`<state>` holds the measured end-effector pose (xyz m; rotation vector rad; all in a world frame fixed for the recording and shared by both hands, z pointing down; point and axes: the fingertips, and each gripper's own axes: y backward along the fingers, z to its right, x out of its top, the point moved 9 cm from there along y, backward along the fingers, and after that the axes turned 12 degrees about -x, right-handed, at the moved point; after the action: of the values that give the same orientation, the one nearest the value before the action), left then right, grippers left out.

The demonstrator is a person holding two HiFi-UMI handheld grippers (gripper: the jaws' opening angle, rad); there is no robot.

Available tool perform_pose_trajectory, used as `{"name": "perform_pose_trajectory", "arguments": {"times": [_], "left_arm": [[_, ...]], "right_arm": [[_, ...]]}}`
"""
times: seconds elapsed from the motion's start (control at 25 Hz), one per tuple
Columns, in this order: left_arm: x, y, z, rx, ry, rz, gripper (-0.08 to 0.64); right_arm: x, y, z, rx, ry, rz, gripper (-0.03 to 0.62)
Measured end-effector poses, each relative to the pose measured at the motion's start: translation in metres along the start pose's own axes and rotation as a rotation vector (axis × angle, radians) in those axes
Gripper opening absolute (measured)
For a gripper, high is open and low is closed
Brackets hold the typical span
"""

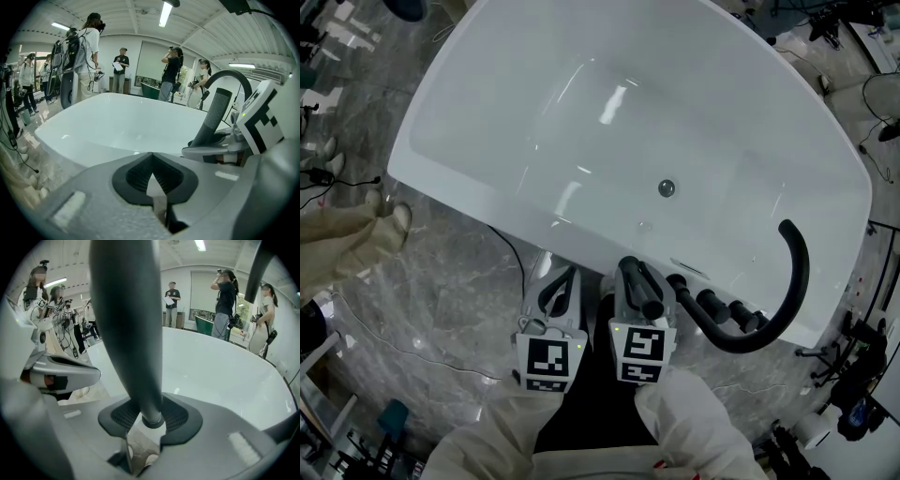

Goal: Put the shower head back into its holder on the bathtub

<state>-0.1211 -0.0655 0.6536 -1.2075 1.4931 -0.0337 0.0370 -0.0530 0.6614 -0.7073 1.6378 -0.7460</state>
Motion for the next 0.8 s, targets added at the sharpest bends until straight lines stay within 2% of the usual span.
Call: {"name": "perform_pose_trajectory", "arguments": {"times": [0.12, 0.32, 0.6, 0.8], "left_arm": [[-0.004, 0.004, -0.003, 0.002, 0.0, -0.003, 0.0], [-0.005, 0.014, -0.007, 0.001, -0.008, -0.003, 0.0], [-0.001, 0.04, -0.008, -0.018, -0.038, 0.002, 0.0], [0.007, 0.064, -0.005, -0.028, -0.066, -0.003, 0.0]], "right_arm": [[-0.001, -0.002, 0.001, -0.011, -0.046, 0.002, 0.159], [0.001, 0.001, 0.003, -0.03, -0.062, -0.019, 0.207], [-0.012, 0.026, -0.003, -0.02, -0.091, -0.074, 0.21], [-0.006, 0.055, -0.008, -0.022, -0.09, -0.069, 0.209]]}}
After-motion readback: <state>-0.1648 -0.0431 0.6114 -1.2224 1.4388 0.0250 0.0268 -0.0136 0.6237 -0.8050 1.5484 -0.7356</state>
